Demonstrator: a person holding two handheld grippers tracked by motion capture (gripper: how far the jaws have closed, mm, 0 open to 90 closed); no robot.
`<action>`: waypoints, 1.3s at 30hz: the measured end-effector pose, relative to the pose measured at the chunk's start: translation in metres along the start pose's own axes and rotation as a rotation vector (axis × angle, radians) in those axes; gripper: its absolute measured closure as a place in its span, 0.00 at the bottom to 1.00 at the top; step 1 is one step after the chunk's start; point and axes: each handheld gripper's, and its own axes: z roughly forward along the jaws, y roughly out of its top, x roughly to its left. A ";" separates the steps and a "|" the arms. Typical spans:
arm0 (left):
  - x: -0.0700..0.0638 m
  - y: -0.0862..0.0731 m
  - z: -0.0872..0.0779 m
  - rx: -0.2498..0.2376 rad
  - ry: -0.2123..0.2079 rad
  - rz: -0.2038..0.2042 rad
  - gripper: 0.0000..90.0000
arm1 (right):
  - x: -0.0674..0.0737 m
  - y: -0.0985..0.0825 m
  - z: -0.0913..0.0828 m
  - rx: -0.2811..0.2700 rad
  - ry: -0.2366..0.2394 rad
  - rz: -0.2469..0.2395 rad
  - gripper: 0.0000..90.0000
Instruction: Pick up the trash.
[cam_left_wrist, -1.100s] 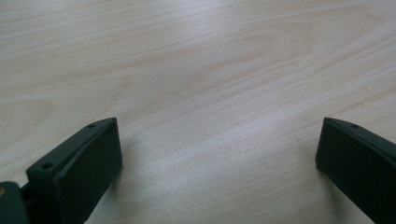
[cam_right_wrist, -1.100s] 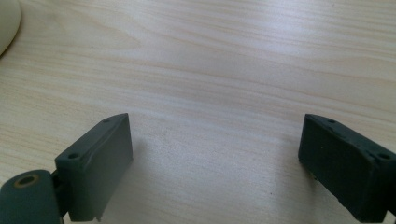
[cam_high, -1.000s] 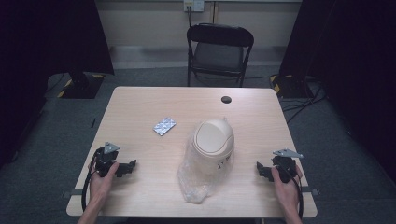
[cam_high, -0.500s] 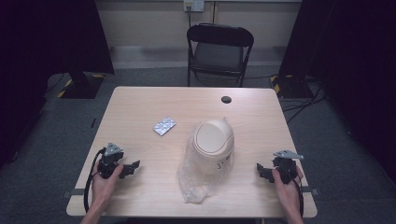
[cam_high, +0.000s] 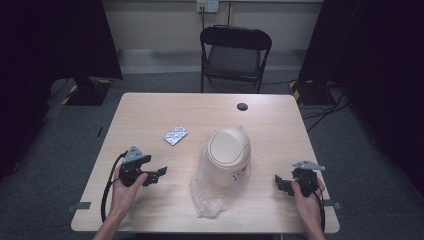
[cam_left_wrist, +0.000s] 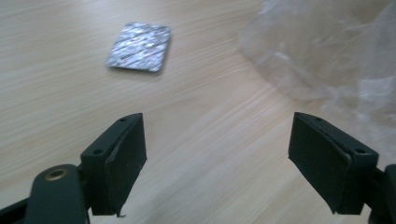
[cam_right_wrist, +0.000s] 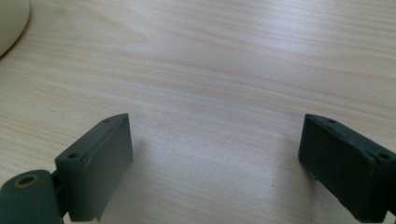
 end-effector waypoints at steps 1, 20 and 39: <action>-0.003 0.002 0.003 0.001 -0.017 -0.009 0.21 | 0.000 0.000 0.000 0.000 0.000 0.000 0.10; -0.045 0.073 0.019 -0.084 -0.147 0.072 0.21 | 0.000 0.000 0.000 0.000 0.000 0.000 0.10; -0.075 0.123 0.057 -0.038 -0.231 0.107 0.18 | 0.000 0.000 0.000 0.000 0.000 0.000 0.10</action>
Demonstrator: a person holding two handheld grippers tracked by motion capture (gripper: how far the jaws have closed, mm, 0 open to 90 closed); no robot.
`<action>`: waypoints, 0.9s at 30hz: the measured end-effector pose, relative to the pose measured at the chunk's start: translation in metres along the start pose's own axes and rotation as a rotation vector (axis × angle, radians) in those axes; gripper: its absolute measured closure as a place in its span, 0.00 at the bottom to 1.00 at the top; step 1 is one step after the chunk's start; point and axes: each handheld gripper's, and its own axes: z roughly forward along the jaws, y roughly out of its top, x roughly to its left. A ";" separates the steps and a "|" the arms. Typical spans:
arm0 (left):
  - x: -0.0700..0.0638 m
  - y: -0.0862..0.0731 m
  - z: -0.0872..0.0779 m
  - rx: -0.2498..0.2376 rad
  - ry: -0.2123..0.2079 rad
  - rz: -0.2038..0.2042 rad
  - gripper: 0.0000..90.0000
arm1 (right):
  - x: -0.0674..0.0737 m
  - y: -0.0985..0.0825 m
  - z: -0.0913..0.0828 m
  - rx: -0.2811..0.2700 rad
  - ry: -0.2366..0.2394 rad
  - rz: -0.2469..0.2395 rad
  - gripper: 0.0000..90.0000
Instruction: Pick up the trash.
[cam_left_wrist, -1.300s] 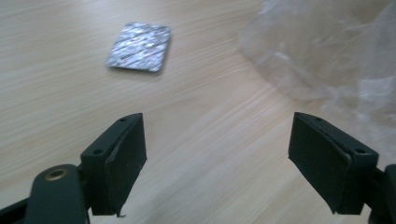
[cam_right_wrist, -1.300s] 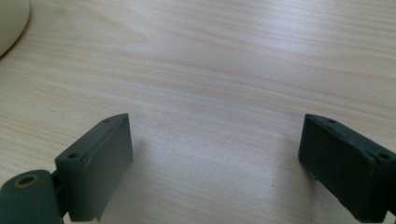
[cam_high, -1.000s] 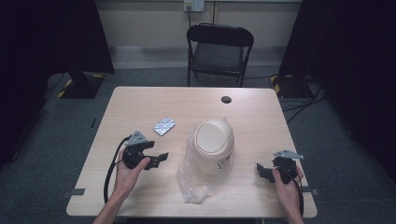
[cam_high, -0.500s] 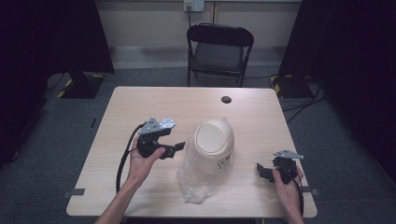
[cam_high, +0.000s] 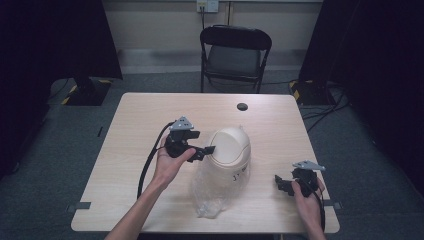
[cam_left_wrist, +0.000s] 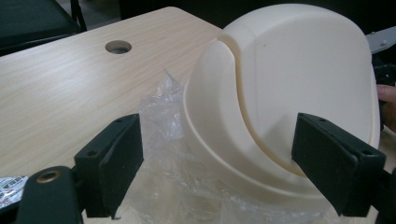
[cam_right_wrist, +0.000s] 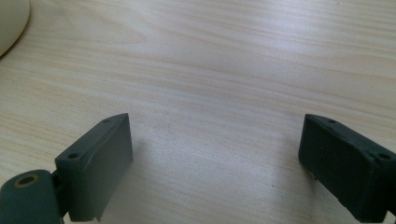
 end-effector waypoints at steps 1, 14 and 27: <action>-0.001 0.000 0.002 0.014 0.032 0.027 0.18 | 0.000 0.000 0.000 0.001 -0.001 0.001 0.10; 0.011 -0.002 0.016 0.025 0.014 -0.025 0.17 | 0.000 0.000 0.000 0.000 0.000 0.000 0.10; 0.019 0.009 0.033 0.065 0.028 -0.014 0.18 | 0.000 0.000 0.000 0.000 -0.001 0.000 0.10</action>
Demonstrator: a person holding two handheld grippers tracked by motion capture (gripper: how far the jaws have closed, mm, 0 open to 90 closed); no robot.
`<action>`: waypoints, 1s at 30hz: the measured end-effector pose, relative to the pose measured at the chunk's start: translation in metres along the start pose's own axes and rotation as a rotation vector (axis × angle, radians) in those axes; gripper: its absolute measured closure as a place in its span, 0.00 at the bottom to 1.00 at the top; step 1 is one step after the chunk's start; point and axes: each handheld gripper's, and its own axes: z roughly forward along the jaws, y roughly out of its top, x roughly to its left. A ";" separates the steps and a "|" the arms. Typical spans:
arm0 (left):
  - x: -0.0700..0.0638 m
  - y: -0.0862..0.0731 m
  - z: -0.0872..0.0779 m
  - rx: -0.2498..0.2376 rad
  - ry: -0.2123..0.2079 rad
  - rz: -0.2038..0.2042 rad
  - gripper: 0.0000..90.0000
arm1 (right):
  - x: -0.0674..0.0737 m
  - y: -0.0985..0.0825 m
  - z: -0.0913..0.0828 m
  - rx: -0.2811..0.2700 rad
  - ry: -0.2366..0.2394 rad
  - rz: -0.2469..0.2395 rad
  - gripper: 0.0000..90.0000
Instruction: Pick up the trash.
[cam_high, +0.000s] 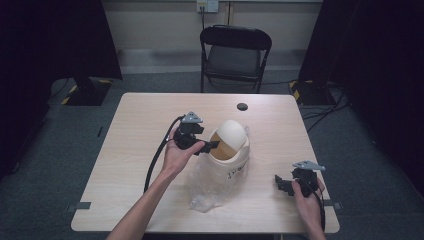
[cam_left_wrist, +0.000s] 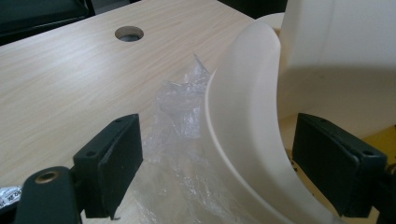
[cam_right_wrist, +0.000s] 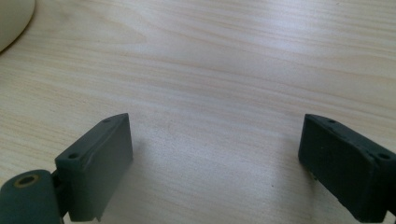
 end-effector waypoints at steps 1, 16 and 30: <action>0.001 0.000 0.001 0.003 0.002 0.004 0.18 | 0.000 0.000 0.000 0.000 0.000 0.000 0.10; 0.002 0.003 -0.008 -0.037 -0.022 0.011 0.18 | 0.000 0.000 0.000 0.001 0.000 0.001 0.10; 0.049 -0.025 -0.055 -0.092 0.063 -0.039 0.18 | 0.000 0.000 0.000 0.000 0.000 0.000 0.10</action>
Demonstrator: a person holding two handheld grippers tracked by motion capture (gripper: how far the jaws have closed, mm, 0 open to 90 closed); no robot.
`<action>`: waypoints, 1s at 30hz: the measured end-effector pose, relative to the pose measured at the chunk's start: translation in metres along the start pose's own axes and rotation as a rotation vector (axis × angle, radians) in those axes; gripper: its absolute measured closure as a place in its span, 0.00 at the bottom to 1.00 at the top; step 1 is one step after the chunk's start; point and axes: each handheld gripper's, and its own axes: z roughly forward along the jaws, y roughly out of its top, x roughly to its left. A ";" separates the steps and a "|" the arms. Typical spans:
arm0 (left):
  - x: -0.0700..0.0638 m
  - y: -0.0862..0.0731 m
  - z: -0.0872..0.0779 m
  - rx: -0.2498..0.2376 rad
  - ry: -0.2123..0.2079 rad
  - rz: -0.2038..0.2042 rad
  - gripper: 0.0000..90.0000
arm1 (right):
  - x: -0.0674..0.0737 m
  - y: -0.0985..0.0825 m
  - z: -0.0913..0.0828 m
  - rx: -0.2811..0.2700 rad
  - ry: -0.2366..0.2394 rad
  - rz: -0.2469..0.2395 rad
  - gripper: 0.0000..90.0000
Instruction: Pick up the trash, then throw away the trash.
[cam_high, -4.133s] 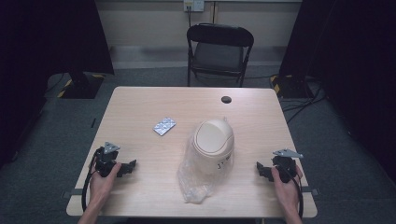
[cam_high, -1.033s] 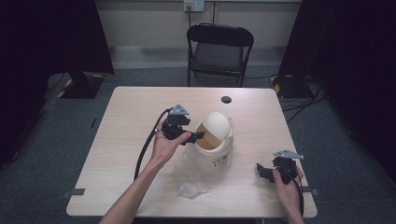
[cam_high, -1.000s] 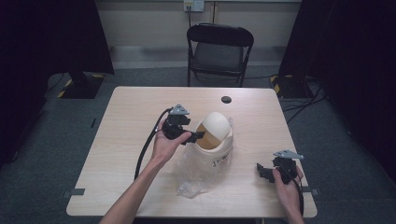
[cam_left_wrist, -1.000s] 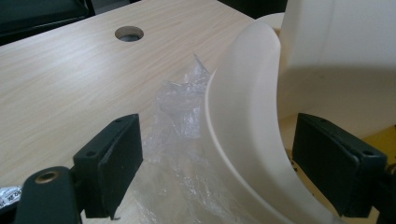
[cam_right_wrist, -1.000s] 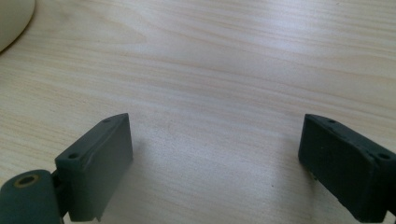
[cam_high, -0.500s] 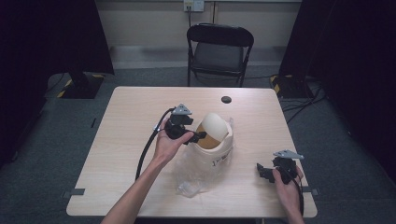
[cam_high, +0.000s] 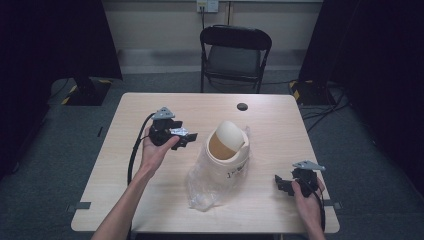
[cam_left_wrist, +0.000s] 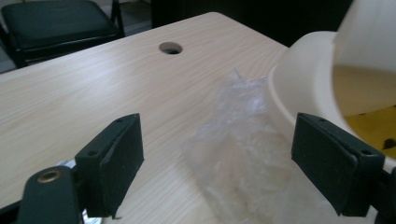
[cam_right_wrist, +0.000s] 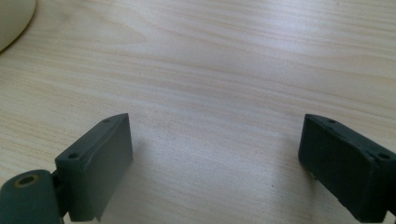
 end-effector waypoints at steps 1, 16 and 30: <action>0.000 0.000 0.000 0.000 0.000 0.000 0.18 | 0.000 0.000 0.000 0.000 0.000 0.000 0.10; 0.040 -0.023 0.001 0.066 0.088 -0.027 0.20 | 0.000 0.000 0.000 0.001 0.000 0.001 0.10; 0.071 -0.040 0.016 0.119 0.145 -0.042 0.21 | 0.000 0.000 0.000 0.000 0.001 -0.003 0.10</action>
